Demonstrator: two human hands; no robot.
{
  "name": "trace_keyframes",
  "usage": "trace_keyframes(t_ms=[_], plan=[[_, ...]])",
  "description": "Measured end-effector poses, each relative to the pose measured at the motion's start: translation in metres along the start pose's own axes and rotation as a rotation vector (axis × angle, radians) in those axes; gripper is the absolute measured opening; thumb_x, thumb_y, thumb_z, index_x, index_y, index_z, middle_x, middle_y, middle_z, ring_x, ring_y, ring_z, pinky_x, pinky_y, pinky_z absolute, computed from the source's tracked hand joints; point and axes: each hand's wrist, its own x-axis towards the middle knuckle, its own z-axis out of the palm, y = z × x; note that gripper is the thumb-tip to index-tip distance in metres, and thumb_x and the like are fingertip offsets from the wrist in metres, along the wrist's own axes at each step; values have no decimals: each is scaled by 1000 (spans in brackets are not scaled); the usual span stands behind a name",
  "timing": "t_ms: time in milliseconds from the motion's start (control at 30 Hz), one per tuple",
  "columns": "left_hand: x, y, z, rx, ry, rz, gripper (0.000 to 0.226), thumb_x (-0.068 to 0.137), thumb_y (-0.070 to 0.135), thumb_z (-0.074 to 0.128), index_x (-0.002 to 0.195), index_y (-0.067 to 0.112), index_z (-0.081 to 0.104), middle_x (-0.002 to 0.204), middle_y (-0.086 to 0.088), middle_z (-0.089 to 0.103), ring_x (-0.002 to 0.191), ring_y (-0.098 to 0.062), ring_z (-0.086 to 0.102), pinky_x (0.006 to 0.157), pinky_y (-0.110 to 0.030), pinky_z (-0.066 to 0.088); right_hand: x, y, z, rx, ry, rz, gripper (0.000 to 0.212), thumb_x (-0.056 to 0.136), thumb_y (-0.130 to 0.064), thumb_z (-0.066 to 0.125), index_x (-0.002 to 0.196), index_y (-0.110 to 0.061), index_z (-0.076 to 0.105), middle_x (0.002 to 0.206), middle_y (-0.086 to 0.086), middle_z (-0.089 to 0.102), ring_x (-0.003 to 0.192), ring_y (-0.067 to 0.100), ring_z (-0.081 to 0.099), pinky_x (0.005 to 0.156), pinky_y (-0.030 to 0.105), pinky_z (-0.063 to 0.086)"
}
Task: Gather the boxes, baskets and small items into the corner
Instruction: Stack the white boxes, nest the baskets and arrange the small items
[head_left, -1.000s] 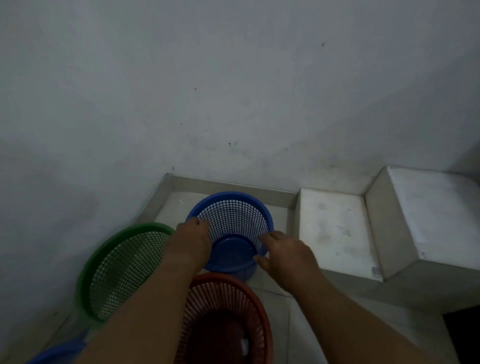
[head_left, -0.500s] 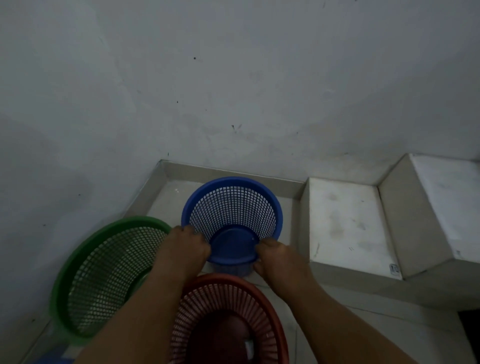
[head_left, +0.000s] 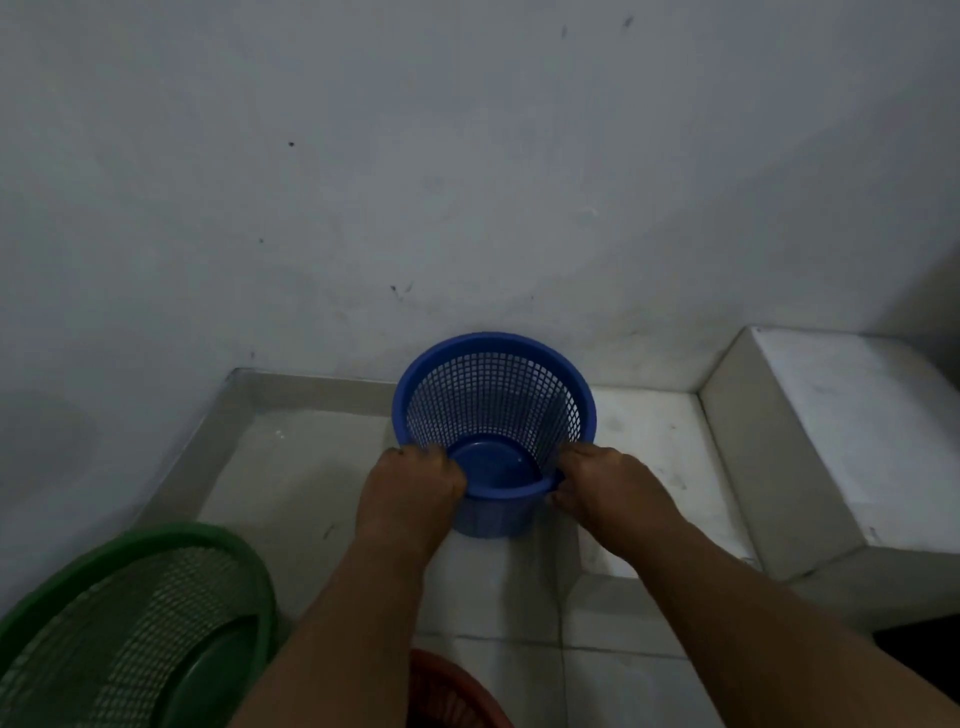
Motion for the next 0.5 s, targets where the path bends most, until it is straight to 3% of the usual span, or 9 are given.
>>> trace_keyframes(t_ms=[67, 100, 133, 167, 233, 300, 367, 433, 500], plan=[[5, 6, 10, -39, -100, -90, 27, 45, -8, 84, 66, -1, 67, 64, -19, 60, 43, -27, 56, 39, -29, 45, 4, 2, 6, -5, -80, 27, 28, 95, -31, 56, 120, -19, 58, 127, 7, 59, 97, 24, 64, 82, 34, 54], [9, 8, 15, -59, -140, -155, 37, 62, -3, 82, 96, -4, 69, 95, -26, 65, 62, -30, 64, 48, -34, 53, 6, 3, 10, -25, -140, 43, 35, 97, -28, 53, 130, -18, 53, 142, 11, 48, 107, 28, 62, 89, 38, 53], [12, 9, 20, -89, -203, -214, 54, 81, 3, 72, 131, -4, 52, 132, -28, 51, 91, -33, 65, 67, -40, 57, 7, 4, 13, -53, -202, 56, 43, 99, -26, 50, 141, -18, 43, 155, 13, 32, 118, 31, 57, 97, 41, 50], [14, 9, 25, -88, -253, -223, 65, 94, 6, 58, 150, 1, 25, 155, -24, 25, 115, -35, 56, 85, -42, 54, 8, 5, 15, -77, -244, 59, 51, 101, -23, 47, 149, -18, 32, 162, 12, 17, 128, 32, 50, 104, 43, 46], [15, 5, 15, -113, -357, -179, 72, 101, 7, 43, 155, 9, -4, 163, -15, -5, 135, -37, 39, 100, -45, 46, 7, 4, 12, -113, -293, 60, 61, 103, -20, 44, 156, -19, 15, 164, 11, 1, 138, 31, 39, 111, 44, 39], [13, -1, 5, -110, -375, -152, 76, 102, 9, 40, 154, 16, -16, 162, -12, -16, 143, -39, 25, 104, -47, 42, 6, 0, 6, -150, -300, 67, 65, 103, -21, 43, 157, -20, 5, 164, 10, -7, 140, 32, 36, 110, 45, 40], [5, -5, -3, -88, -383, -169, 83, 101, 11, 42, 151, 18, -24, 159, -14, -24, 147, -42, 10, 106, -50, 38, 2, -6, 1, -233, -230, 62, 70, 102, -25, 47, 157, -22, 5, 164, 12, -6, 131, 33, 46, 100, 46, 49], [-9, -7, -6, -27, -351, -185, 84, 102, 15, 42, 150, 15, -26, 158, -18, -25, 147, -43, 7, 108, -52, 34, -4, -13, -1, -314, 3, -9, 73, 91, -23, 66, 153, -17, 28, 160, 20, 20, 106, 35, 64, 76, 44, 57], [-25, -12, -7, 10, -329, -200, 72, 103, 20, 35, 154, 13, -15, 161, -19, -10, 145, -39, 15, 108, -52, 33, -11, -19, 0, -367, 238, -96, 64, 77, -18, 79, 136, -10, 56, 141, 25, 51, 85, 35, 70, 61, 42, 57]])
